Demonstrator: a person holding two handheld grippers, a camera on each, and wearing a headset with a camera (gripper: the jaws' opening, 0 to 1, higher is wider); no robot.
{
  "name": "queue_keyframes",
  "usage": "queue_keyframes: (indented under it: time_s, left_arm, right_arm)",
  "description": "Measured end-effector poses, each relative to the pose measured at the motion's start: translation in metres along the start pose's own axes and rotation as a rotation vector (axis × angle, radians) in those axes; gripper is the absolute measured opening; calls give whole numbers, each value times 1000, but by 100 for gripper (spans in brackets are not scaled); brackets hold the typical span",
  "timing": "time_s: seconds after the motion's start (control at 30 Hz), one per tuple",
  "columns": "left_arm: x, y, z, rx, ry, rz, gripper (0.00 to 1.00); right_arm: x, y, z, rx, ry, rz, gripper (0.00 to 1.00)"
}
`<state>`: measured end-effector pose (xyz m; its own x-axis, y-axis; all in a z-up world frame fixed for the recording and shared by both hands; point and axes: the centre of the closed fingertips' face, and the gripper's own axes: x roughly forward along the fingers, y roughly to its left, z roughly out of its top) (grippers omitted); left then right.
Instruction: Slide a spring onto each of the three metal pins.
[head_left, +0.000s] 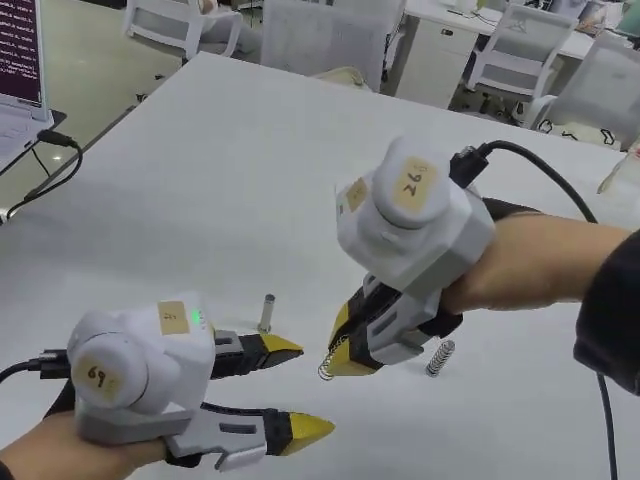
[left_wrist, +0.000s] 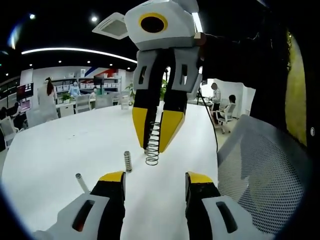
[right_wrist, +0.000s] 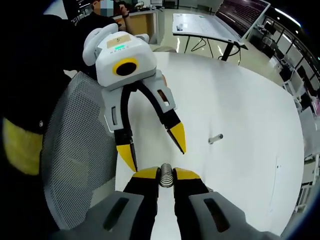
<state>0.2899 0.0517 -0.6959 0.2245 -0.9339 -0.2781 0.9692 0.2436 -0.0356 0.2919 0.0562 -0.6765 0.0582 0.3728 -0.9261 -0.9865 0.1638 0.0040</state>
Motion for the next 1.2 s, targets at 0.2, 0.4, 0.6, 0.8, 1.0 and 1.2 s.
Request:
queue_keyframes:
  time_s: [0.2,0.4,0.6,0.8,1.0,1.2]
  left_arm:
    - [-6,3,-6,0,15,22,53]
    - [-13,7,-11,-25,14,45,63]
    - [-22,10,-13,-41,6,67,69]
    - [-31,12,-18,-33,4,103,74]
    - [-40,11,-27,-38,14,129,77]
    - [-44,9,-29,-40,13,141,77]
  right_arm:
    - [0,-4,2,2,-9,-8,8]
    - [-2,-8,6,7,-23,-21,8]
    - [-1,-13,9,11,-31,-36,8]
    - [-2,-20,13,13,-37,-40,8]
    - [-5,-33,17,17,-43,-52,8]
    - [-5,-43,24,13,-47,-57,8]
